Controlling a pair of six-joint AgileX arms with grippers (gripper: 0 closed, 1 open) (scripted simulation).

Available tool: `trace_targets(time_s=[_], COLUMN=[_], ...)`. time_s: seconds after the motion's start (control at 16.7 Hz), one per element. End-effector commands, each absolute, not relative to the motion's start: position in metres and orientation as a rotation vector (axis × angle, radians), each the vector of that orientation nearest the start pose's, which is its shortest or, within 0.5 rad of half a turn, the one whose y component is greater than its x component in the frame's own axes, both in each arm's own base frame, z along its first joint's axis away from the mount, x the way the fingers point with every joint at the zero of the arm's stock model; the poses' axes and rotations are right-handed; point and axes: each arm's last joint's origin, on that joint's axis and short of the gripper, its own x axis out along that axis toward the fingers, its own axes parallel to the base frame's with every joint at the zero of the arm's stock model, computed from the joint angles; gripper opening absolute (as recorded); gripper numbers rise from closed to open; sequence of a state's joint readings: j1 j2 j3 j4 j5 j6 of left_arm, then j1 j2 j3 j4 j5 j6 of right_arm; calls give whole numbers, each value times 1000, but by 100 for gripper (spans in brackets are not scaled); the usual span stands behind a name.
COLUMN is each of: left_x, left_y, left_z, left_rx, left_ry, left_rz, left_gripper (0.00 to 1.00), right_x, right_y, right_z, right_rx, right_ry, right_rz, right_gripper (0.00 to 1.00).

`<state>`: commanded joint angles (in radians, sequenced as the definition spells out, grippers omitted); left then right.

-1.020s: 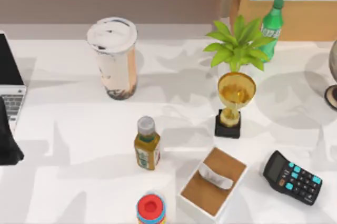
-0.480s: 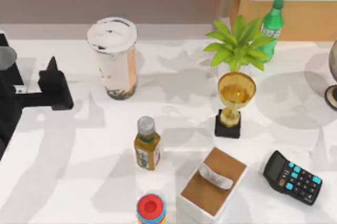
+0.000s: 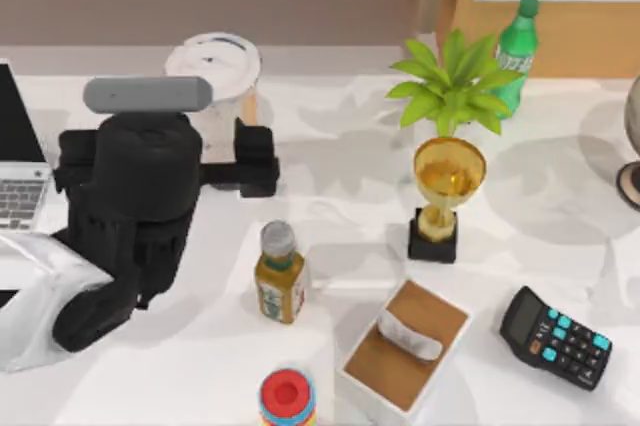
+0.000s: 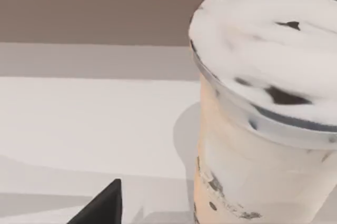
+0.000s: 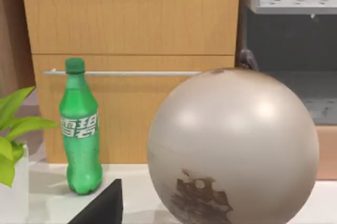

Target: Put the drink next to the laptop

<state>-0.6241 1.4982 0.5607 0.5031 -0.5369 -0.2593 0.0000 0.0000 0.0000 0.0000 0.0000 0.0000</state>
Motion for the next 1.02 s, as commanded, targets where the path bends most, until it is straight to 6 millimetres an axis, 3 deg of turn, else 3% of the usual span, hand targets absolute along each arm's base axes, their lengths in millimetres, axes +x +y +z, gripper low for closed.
trace_targets(time_s=[0.18,0.6,1.02], left_x=[244,249,310], left_y=[-169,-170,-174], left_z=[147,145,117], left_rx=[-9,-8,-4], left_ry=[396,397,403], left_rz=[-28,-28,-28], left_gripper=[100,100,100], right_x=[106,106,106], right_y=[-1,-1,-1], right_z=[160,160,160], right_rx=[0,0,0], right_ry=[0,0,0], right_rz=[0,0,0], right_gripper=[100,100,100])
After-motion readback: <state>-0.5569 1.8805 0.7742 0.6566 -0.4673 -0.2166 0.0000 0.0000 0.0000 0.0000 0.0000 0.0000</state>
